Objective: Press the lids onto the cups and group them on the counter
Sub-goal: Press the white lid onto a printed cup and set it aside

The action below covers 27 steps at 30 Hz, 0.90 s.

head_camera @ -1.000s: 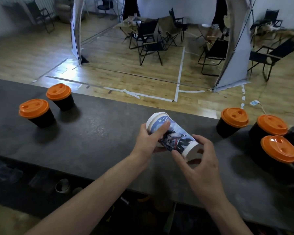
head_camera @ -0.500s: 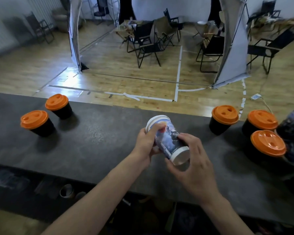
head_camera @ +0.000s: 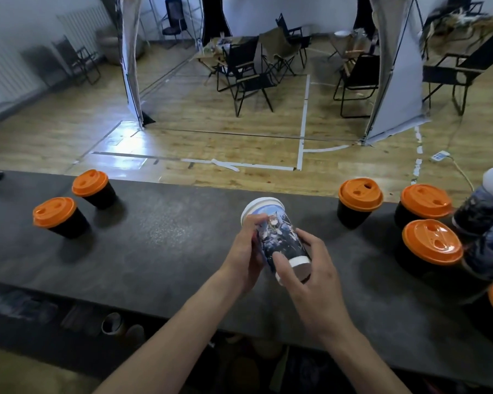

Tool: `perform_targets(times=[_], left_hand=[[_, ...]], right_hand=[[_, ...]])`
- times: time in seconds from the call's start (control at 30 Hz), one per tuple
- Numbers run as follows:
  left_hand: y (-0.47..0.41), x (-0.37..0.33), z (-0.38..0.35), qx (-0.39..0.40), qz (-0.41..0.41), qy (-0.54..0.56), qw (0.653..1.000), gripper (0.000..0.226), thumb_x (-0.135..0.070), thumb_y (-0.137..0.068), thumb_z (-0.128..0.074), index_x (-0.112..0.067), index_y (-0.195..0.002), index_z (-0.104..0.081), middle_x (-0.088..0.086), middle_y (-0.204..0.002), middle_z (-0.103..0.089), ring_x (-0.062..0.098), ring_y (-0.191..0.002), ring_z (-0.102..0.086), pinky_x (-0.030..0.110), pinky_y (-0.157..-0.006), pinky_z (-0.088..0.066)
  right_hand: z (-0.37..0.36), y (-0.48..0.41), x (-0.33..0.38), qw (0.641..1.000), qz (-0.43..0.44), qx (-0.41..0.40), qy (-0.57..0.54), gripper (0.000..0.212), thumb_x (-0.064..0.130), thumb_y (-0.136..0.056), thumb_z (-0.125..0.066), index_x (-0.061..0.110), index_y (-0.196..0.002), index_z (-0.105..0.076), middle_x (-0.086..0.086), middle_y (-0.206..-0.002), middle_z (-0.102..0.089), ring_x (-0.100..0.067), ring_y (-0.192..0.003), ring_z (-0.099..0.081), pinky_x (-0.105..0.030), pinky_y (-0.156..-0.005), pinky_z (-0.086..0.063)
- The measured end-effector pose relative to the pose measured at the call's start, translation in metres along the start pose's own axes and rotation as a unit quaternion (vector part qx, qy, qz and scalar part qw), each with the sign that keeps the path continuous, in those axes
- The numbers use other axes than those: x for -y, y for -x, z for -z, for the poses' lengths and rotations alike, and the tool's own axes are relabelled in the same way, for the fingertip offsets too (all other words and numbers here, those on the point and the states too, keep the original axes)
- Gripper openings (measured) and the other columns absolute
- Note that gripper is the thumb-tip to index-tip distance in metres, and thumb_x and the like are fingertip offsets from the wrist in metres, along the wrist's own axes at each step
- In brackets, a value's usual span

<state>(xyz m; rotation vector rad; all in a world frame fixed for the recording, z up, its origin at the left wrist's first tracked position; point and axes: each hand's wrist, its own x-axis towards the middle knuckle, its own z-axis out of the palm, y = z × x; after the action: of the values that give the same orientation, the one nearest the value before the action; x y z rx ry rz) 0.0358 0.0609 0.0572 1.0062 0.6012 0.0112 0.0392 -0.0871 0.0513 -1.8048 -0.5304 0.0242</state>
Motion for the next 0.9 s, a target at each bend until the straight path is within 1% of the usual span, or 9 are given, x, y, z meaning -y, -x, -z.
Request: perform_targets(times=[0.1,0.17,0.27,0.4,0.5,0.6,0.73,0.8,0.9], left_hand=[[-0.003,0.005,-0.010,-0.068,-0.026,-0.015,0.997,0.085,-0.043,-0.065,-0.085,0.001,-0.132,-0.058,0.023,-0.116,-0.072,0.035,-0.101,-0.072,0.041,-0.081,-0.060],[-0.005,0.008,-0.011,-0.095,-0.037,-0.010,0.995,0.092,-0.041,-0.056,-0.085,0.004,-0.131,-0.058,0.022,-0.108,-0.073,0.033,-0.091,-0.072,0.037,-0.072,-0.059],[-0.007,0.012,-0.011,-0.079,-0.016,0.017,0.997,0.091,-0.045,-0.056,-0.078,0.004,-0.131,-0.059,0.028,-0.119,-0.069,0.034,-0.095,-0.070,0.038,-0.075,-0.060],[-0.006,0.013,-0.010,-0.070,-0.019,0.002,0.997,0.091,-0.047,-0.057,-0.080,0.001,-0.133,-0.060,0.025,-0.122,-0.070,0.031,-0.095,-0.071,0.032,-0.067,-0.059],[-0.007,0.009,-0.004,-0.078,-0.027,-0.020,0.996,0.091,-0.047,-0.059,-0.086,-0.003,-0.133,-0.059,0.019,-0.114,-0.074,0.029,-0.090,-0.074,0.032,-0.065,-0.059],[-0.008,0.005,0.001,-0.060,-0.030,-0.015,0.998,0.084,-0.046,-0.059,-0.080,0.002,-0.126,-0.065,0.022,-0.111,-0.074,0.031,-0.091,-0.073,0.036,-0.073,-0.061],[-0.007,0.004,0.007,-0.016,-0.024,-0.014,0.999,0.073,-0.045,-0.074,-0.069,0.003,-0.128,-0.063,0.026,-0.121,-0.070,0.035,-0.102,-0.071,0.040,-0.086,-0.058],[-0.010,0.003,0.009,-0.024,-0.031,-0.028,0.999,0.077,-0.046,-0.071,-0.078,0.001,-0.130,-0.061,0.024,-0.119,-0.071,0.035,-0.105,-0.071,0.040,-0.083,-0.060],[-0.012,0.000,0.011,-0.028,-0.023,-0.021,0.999,0.080,-0.044,-0.065,-0.081,0.003,-0.127,-0.064,0.025,-0.116,-0.072,0.037,-0.100,-0.072,0.037,-0.076,-0.060]], right_hand=[[0.007,0.000,-0.005,0.991,0.070,-0.012,0.115,0.063,0.051,-0.074,-0.073,0.029,-0.130,-0.054,0.015,-0.131,-0.054,0.001,-0.116,-0.058,-0.018,-0.090,-0.051],[0.011,0.002,-0.007,0.984,0.089,0.004,0.153,0.067,0.056,-0.074,-0.072,0.026,-0.132,-0.055,0.015,-0.133,-0.053,-0.002,-0.118,-0.057,-0.017,-0.088,-0.050],[0.014,0.004,-0.007,0.992,0.048,0.038,0.114,0.066,0.072,-0.081,-0.057,0.033,-0.134,-0.047,0.019,-0.133,-0.048,0.011,-0.115,-0.050,-0.014,-0.089,-0.047],[0.013,0.002,-0.011,0.999,-0.015,0.023,0.021,0.055,0.066,-0.082,-0.055,0.037,-0.128,-0.048,0.017,-0.124,-0.053,0.008,-0.115,-0.053,-0.016,-0.093,-0.046],[0.011,0.002,-0.010,0.994,0.033,0.026,0.102,0.062,0.059,-0.079,-0.063,0.029,-0.131,-0.050,0.017,-0.127,-0.051,0.003,-0.108,-0.055,-0.014,-0.083,-0.050],[0.007,0.003,-0.009,0.993,0.024,0.027,0.112,0.066,0.068,-0.078,-0.060,0.034,-0.133,-0.046,0.020,-0.128,-0.050,0.006,-0.106,-0.055,-0.014,-0.083,-0.048],[0.000,-0.001,-0.007,0.994,-0.099,0.046,-0.027,0.053,0.069,-0.080,-0.063,0.043,-0.124,-0.049,0.010,-0.124,-0.063,-0.001,-0.106,-0.063,-0.031,-0.088,-0.057],[0.000,-0.003,-0.004,0.998,-0.054,0.016,0.040,0.052,0.054,-0.081,-0.074,0.036,-0.125,-0.053,0.012,-0.121,-0.061,-0.001,-0.104,-0.063,-0.024,-0.085,-0.055],[-0.002,-0.003,0.004,0.986,0.028,-0.008,0.164,0.064,0.066,-0.076,-0.066,0.030,-0.127,-0.053,0.019,-0.121,-0.051,0.006,-0.102,-0.056,-0.011,-0.078,-0.047]])
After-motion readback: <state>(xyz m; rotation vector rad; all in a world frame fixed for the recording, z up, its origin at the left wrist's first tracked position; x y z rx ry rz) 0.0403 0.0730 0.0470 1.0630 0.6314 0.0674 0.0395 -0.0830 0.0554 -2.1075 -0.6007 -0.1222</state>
